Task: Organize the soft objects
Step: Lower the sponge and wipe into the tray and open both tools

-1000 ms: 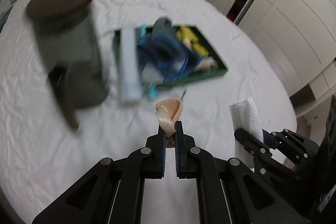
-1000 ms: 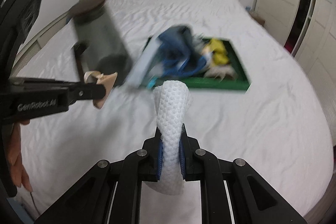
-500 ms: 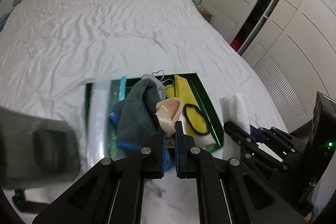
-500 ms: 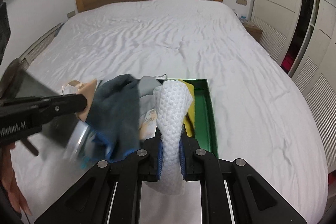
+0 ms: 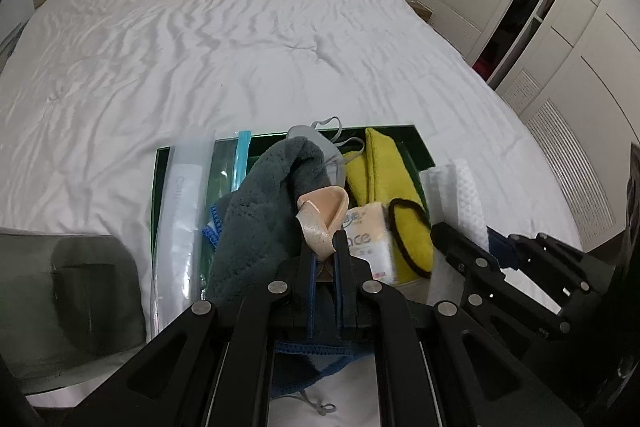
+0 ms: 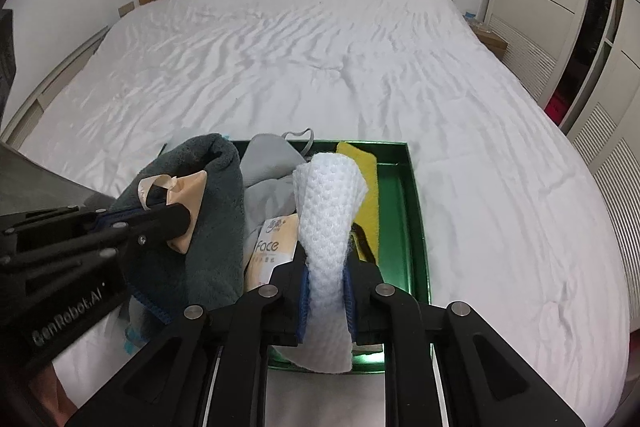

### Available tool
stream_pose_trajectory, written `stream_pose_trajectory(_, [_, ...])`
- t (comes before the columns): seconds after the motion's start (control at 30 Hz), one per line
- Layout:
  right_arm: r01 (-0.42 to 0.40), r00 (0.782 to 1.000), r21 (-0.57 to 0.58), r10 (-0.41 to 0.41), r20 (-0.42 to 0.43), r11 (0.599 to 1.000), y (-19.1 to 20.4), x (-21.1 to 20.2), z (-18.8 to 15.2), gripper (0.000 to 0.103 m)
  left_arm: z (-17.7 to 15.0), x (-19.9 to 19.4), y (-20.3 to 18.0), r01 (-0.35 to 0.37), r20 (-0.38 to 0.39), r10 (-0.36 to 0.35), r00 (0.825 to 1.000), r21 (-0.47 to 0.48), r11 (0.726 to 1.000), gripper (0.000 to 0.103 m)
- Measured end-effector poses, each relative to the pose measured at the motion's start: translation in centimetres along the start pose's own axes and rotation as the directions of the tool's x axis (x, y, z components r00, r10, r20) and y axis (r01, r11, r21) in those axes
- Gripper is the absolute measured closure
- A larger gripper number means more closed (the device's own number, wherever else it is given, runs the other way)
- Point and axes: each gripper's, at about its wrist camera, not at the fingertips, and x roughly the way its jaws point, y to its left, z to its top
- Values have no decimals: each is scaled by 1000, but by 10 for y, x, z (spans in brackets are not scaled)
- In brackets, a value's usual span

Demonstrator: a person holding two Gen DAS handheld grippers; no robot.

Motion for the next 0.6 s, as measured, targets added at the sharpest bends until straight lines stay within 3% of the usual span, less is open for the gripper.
stream_pose_trajectory(0.33, [9,1000,0,-9,-26,1000,3,18,8,88,-5,6,-1,-30,-9,30,1000,10,1000,98])
stream_pose_trajectory(0.6, [4,999,-10,-5,-38,1000,6,28,9,77,-5,7,1,-54,-3,54,999,9,999,97])
